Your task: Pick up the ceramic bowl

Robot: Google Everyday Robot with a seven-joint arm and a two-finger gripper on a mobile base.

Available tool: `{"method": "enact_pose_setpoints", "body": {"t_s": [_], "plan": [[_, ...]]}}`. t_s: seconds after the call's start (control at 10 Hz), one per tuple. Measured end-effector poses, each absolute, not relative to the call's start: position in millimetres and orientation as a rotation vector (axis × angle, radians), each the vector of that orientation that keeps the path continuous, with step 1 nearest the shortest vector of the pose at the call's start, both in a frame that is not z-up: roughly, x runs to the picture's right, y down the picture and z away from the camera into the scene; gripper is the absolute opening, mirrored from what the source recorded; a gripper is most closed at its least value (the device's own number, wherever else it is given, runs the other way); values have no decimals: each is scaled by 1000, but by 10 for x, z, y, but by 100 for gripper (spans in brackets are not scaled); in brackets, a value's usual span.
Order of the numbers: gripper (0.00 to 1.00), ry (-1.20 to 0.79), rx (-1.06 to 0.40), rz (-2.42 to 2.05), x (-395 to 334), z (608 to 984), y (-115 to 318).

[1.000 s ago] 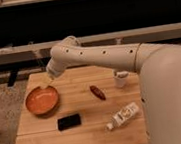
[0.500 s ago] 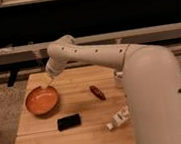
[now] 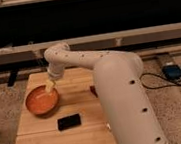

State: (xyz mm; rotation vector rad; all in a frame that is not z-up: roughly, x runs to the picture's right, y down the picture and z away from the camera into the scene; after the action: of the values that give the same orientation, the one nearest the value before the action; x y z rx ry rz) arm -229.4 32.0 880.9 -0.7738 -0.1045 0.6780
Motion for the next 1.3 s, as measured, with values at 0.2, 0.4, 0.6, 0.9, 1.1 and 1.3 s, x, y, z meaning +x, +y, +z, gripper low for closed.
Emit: {"method": "enact_pose_setpoints", "body": {"t_s": [0.2, 0.4, 0.6, 0.9, 1.1, 1.3], "plan": [[80, -51, -800, 661, -2340, 8943, 434], [80, -9, -824, 636, -2436, 9048, 574], [80, 20, -841, 625, -2486, 9119, 689], [70, 48, -858, 612, -2526, 9162, 789], [48, 63, -872, 599, -2549, 9171, 832], [28, 75, -882, 589, -2542, 9183, 859]]}}
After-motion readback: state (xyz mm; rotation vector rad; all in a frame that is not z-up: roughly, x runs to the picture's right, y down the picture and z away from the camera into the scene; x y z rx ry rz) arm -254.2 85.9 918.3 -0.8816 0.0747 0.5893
